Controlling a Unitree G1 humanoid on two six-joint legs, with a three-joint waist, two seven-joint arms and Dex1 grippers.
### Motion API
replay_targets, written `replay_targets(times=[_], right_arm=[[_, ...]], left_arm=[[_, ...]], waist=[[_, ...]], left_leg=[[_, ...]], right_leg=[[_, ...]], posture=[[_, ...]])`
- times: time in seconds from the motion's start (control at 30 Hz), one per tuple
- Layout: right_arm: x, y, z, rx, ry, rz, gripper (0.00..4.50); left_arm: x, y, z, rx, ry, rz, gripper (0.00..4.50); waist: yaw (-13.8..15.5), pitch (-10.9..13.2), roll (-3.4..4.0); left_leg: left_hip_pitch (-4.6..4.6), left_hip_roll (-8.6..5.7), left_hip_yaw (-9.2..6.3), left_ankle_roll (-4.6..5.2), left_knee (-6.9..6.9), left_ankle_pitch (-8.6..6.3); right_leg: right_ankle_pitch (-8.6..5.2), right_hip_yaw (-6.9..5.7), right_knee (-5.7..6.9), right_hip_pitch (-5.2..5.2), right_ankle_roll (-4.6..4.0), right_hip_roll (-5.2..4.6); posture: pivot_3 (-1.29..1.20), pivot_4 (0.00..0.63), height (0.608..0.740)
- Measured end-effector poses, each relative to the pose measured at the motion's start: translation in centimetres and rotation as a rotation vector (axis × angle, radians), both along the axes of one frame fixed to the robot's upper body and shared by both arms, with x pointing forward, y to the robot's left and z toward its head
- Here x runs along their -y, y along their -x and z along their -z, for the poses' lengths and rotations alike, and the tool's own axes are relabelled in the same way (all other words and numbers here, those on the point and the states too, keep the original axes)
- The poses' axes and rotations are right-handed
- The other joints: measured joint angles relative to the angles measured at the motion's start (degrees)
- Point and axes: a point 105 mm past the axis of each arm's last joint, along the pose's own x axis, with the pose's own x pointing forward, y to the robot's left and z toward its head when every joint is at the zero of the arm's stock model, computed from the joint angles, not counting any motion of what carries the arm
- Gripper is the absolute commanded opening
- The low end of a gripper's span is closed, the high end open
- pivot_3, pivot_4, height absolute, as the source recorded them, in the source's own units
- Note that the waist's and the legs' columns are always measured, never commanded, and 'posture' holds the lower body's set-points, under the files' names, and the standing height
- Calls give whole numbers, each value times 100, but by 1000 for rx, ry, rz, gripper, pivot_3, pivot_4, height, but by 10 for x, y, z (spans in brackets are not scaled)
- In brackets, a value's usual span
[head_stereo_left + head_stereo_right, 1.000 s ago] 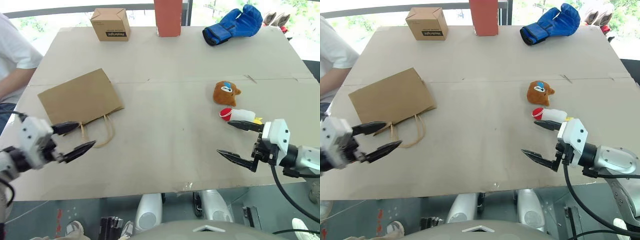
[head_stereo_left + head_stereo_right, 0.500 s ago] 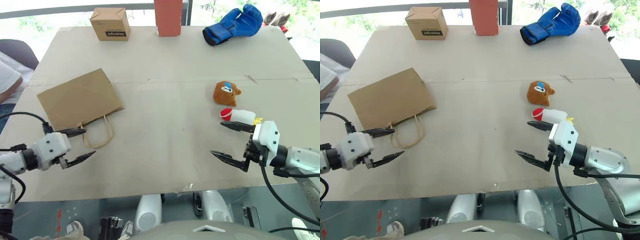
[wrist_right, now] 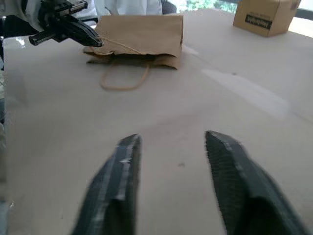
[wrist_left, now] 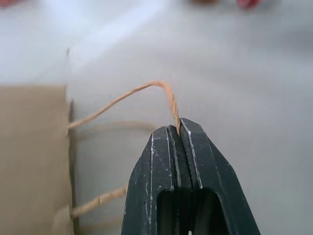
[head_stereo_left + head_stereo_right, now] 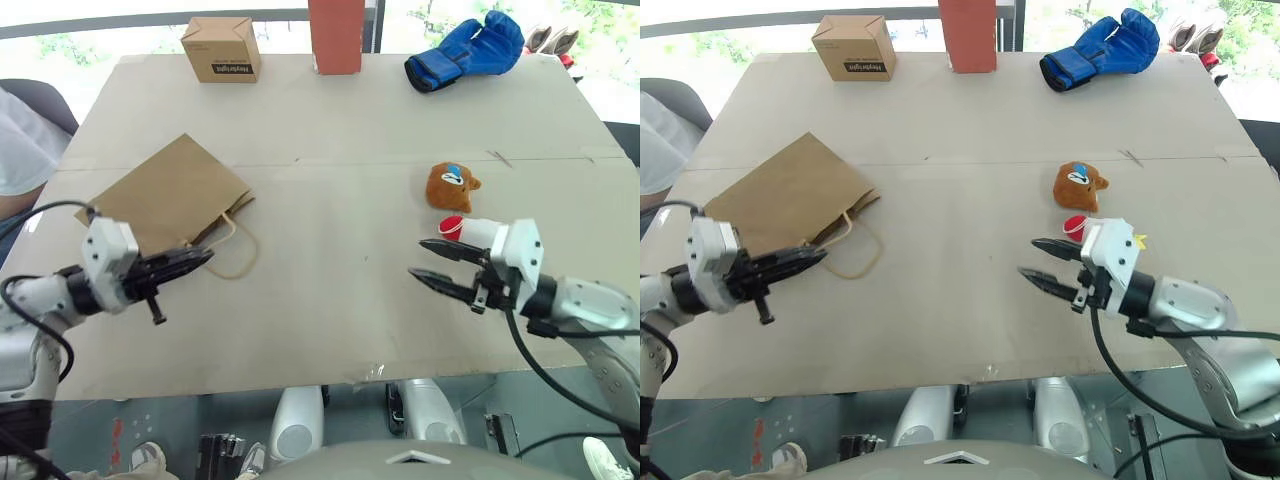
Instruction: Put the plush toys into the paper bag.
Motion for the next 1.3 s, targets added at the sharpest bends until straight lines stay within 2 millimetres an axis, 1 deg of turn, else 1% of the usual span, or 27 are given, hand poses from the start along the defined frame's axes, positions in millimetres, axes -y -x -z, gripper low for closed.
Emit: replay_targets(times=[0.03, 0.13, 0.17, 0.2, 0.27, 0.3, 0.43, 0.47, 0.5, 0.57, 0.63, 0.8, 0.87, 0.93, 1.0, 1.07, 1.13, 1.2, 1.23, 1.3], right_arm=[[-10, -7, 1, -1, -5, -9, 15], [-38, -22, 3, 4, -24, -35, 15], [-50, -30, 5, 6, -28, -40, 15], [-64, -33, 8, 3, -30, -63, 15], [-86, -41, 17, -15, -44, -98, 15], [-93, -48, 24, -32, -45, -105, 15], [-106, -62, 47, -63, -2, -147, 15], [-112, -64, 53, -75, 5, -167, 15], [-113, -65, 54, -79, 8, -174, 15], [-125, -67, 62, -91, 13, -220, 15], [-133, -68, 68, -103, 13, -242, 15], [-160, -76, 83, -155, -33, -245, 15], [-165, -79, 84, -157, -48, -232, 15], [-170, -80, 85, -157, -56, -227, 15], [-171, -81, 88, -143, -59, -213, 15], [-174, -81, 89, -134, -57, -204, 15], [-175, -84, 91, -128, -50, -165, 15], [-174, -90, 93, -115, -35, -118, 15], [-173, -91, 93, -111, -28, -105, 15], [-173, -94, 94, -104, -21, -89, 15]], left_arm=[[14, -2, -5, -7, 45, 25, 0], [44, -7, -15, -20, 150, 72, 0], [60, -9, -20, -17, 190, 104, 0], [77, -7, -23, -17, 219, 150, 0], [96, -7, -27, -24, 270, 186, 0], [101, -9, -29, -30, 299, 185, 0], [113, -14, -32, -29, 339, 192, 0], [118, -16, -34, -24, 360, 195, 0], [119, -16, -35, -22, 365, 198, 0], [125, -20, -39, -9, 392, 192, 0], [129, -21, -41, -5, 410, 193, 0], [133, -23, -40, -20, 423, 174, 0], [132, -24, -43, -11, 423, 160, 0], [128, -28, -54, 28, 431, 137, 0], [119, -35, -72, 90, 457, 97, 0], [112, -39, -83, 126, 472, 63, 0], [102, -49, -93, 152, 508, 2, 0], [90, -58, -110, 195, 559, -66, 0], [87, -58, -114, 210, 569, -78, 0], [84, -58, -115, 214, 574, -89, 0]], waist=[[-6, -1, -1], [-24, -1, -1], [-24, 0, -1], [-22, 0, -1], [-18, 0, -2], [-18, 0, -2], [-9, 0, -1], [-16, 0, -1], [-18, 0, -1], [-21, 0, -1], [-21, 0, -1], [-37, 1, 0], [-34, 1, 0], [-37, -1, -3], [-39, -4, -4], [-65, -5, -2], [-92, -4, -2], [-110, -4, -2], [-111, -5, 0], [-108, -12, 1]], left_leg=[[-1, 0, 1, 0, 0, 0], [0, 0, -2, 1, 3, 0], [-4, 1, -7, 1, 6, 1], [-5, 1, -14, 1, 7, 1], [-6, 1, -22, 1, 6, 1], [-4, 1, -23, 1, 6, 1], [-4, 0, -24, 1, 10, 1], [-3, 0, -25, 1, 12, 1], [-3, 0, -25, 1, 12, 1], [0, 0, -28, 1, 12, 1], [0, 0, -29, 0, 12, 1], [-1, 1, -33, 0, 11, 1], [1, 1, -33, 0, 11, 1], [7, 1, -35, -1, 11, 2], [20, 1, -37, -2, 12, 2], [38, 1, -37, -2, 11, 2], [68, 1, -41, -2, 8, 2], [93, 1, -43, -2, 5, 2], [99, 1, -43, -2, 5, 2], [105, 0, -43, -2, 6, 2]], right_leg=[[1, 4, 1, 4, 0, 4], [2, 8, 7, 4, 1, 16], [12, 9, 10, 2, 18, 23], [13, 9, 12, 2, 19, 29], [14, 7, 13, 5, 22, 35], [14, 7, 12, 6, 22, 36], [15, 6, 11, 9, 22, 37], [15, 7, 12, 11, 22, 37], [16, 7, 13, 11, 22, 37], [16, 6, 15, 12, 22, 39], [16, 6, 16, 12, 22, 40], [16, 3, 18, 11, 21, 41], [16, 4, 19, 13, 21, 41], [17, 3, 20, 17, 21, 41], [17, 2, 22, 27, 21, 42], [16, 6, 22, 41, 20, 44], [15, 2, 22, 70, 19, 45], [14, 2, 21, 95, 17, 45], [12, 2, 20, 102, 14, 44], [11, 3, 19, 108, 12, 42]], posture=[[0, 150, 740], [0, 150, 740], [0, 150, 740], [0, 150, 740], [0, 150, 740], [0, 150, 740], [0, 150, 740], [0, 150, 740], [0, 150, 740], [0, 150, 740], [0, 150, 740], [0, 150, 740], [0, 150, 740], [0, 150, 740], [0, 150, 740], [0, 150, 740], [0, 150, 740], [0, 150, 740], [0, 150, 740], [0, 150, 740]])
